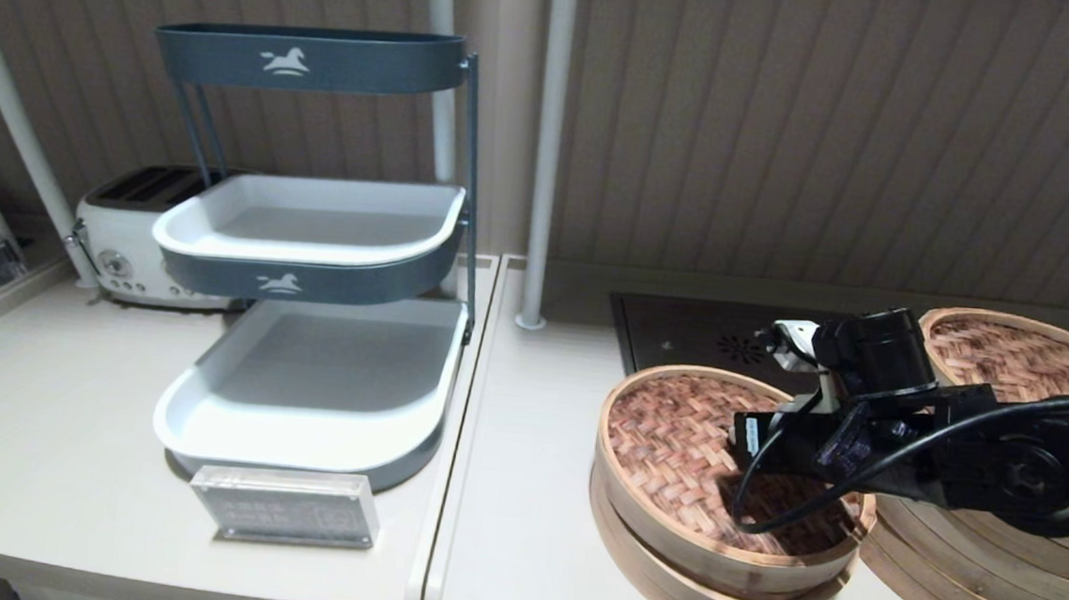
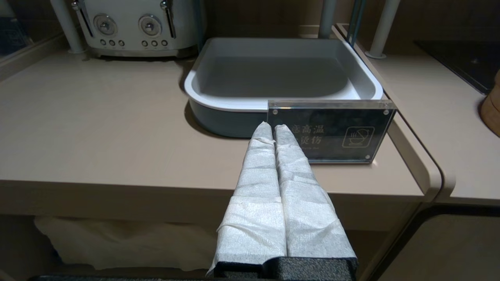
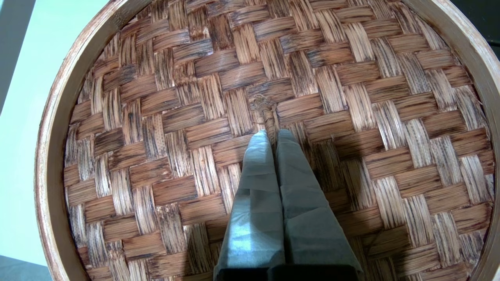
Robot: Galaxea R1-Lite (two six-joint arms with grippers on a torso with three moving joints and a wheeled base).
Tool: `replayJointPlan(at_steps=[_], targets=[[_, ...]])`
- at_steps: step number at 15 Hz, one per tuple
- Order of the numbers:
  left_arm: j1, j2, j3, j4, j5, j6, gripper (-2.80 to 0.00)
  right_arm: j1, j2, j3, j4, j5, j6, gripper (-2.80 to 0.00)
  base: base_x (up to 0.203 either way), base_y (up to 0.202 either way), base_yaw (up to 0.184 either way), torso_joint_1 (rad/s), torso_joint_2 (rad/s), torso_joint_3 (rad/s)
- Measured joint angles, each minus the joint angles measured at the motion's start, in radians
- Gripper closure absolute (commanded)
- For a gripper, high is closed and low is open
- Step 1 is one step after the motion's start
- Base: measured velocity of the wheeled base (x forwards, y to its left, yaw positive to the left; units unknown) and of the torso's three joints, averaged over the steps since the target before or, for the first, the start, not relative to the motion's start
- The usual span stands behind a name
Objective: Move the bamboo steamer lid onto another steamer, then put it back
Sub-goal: Put the steamer
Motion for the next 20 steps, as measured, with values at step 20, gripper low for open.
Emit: replayJointPlan(at_steps=[20], targets=[[0.000,0.000,0.000,0.000,0.000,0.000,0.00,-0.003,-0.030,0.028,-0.094,0.000,-0.001,0.00,0.000,0.000,0.000,0.000,0.00,0.000]])
